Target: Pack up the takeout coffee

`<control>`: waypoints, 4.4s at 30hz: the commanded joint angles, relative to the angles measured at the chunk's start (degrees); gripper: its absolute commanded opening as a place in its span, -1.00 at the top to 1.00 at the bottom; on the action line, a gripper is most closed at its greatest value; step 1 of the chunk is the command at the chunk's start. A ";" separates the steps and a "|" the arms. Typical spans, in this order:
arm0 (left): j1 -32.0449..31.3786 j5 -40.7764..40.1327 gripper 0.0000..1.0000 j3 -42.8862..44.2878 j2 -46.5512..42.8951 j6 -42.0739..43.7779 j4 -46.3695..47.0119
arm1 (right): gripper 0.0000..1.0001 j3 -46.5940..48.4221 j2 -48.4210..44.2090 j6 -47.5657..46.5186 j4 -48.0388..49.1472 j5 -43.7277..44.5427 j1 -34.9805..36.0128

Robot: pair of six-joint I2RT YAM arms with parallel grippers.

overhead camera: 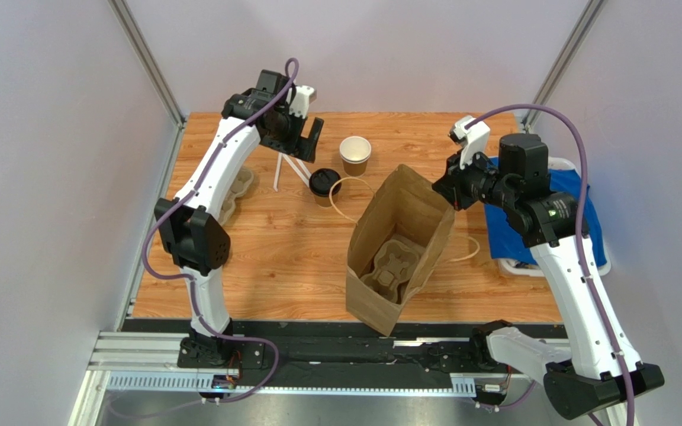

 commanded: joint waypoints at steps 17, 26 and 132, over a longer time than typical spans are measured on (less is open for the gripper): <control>-7.34 1.48 -0.98 1.15 8.06 6.43 1.01 | 1.00 -1.26 -0.90 2.11 0.80 -0.26 -0.39; -7.35 -0.01 -0.98 1.06 11.76 8.19 1.36 | 1.00 -1.35 -0.54 1.85 0.80 -0.44 -0.39; -6.12 0.43 0.05 -4.74 3.24 8.45 0.57 | 1.00 -0.03 0.07 2.46 0.45 -5.00 -0.39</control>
